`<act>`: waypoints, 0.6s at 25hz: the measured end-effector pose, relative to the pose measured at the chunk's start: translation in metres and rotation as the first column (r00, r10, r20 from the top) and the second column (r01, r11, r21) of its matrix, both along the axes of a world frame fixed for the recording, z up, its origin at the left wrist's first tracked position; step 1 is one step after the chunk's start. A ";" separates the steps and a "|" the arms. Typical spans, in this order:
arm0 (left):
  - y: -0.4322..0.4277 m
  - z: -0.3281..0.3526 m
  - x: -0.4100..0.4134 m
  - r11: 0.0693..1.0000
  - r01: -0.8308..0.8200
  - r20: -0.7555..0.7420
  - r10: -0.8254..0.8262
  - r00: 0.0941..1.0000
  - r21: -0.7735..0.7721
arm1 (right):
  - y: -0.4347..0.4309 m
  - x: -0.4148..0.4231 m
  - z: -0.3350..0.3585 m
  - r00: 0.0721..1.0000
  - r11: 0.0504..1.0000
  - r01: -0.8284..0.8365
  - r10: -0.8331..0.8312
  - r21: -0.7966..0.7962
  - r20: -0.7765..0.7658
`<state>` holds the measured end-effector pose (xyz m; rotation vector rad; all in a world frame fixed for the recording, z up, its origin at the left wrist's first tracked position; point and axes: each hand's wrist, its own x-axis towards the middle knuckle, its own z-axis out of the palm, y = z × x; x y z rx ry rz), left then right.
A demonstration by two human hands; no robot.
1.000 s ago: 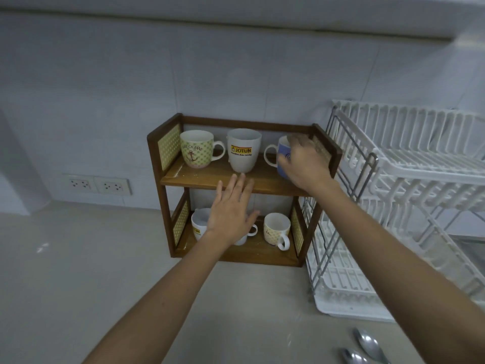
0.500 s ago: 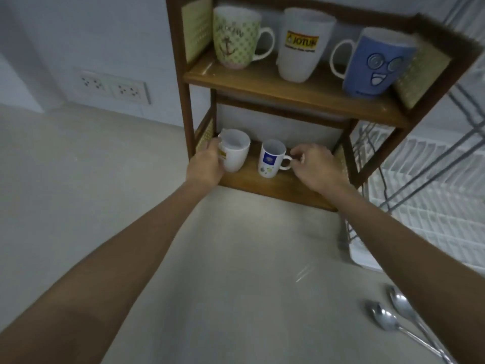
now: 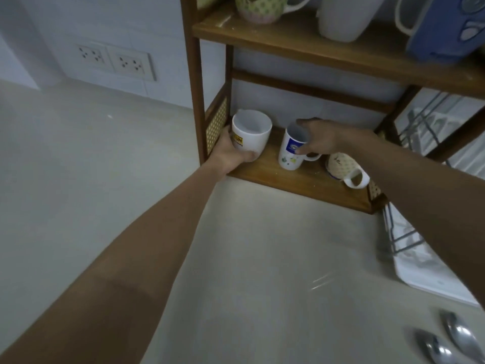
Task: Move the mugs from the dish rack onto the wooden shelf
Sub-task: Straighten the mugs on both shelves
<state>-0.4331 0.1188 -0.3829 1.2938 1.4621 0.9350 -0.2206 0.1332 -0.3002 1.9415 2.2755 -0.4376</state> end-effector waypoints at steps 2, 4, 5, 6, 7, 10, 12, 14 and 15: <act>0.004 -0.013 0.005 0.999 -0.023 -0.031 0.024 0.999 0.030 | 0.009 0.002 0.000 0.999 0.999 0.005 -0.007 0.044 0.042; 0.006 -0.019 0.010 0.993 -0.079 -0.086 0.086 0.993 0.085 | 0.015 0.003 -0.003 0.999 0.997 -0.008 0.004 0.079 0.048; 0.006 -0.021 0.012 0.987 -0.121 -0.116 0.133 0.984 0.110 | 0.017 0.003 -0.004 0.999 0.995 -0.016 0.012 0.095 0.043; 0.007 -0.022 0.015 0.977 -0.166 -0.141 0.184 0.973 0.133 | 0.019 0.003 -0.005 0.999 0.994 -0.017 0.013 0.109 0.033; 0.007 -0.023 0.018 0.967 -0.208 -0.159 0.231 0.960 0.148 | 0.020 0.003 -0.006 1.000 0.993 -0.010 0.007 0.118 0.020; 0.006 -0.025 0.031 0.928 -0.319 -0.229 0.358 0.905 0.191 | 0.022 0.002 -0.006 1.000 0.990 -0.008 0.006 0.140 0.015; 0.006 -0.028 0.038 0.913 -0.337 -0.317 0.397 0.861 0.229 | 0.024 0.002 -0.004 0.999 0.990 -0.029 0.024 0.141 0.035; 0.006 -0.033 0.039 0.922 -0.297 -0.311 0.367 0.877 0.249 | 0.025 0.002 -0.001 0.997 0.990 -0.059 0.052 0.126 0.058; 0.006 -0.034 0.037 0.932 -0.261 -0.287 0.329 0.900 0.251 | 0.024 0.002 0.000 0.996 0.991 -0.065 0.057 0.120 0.067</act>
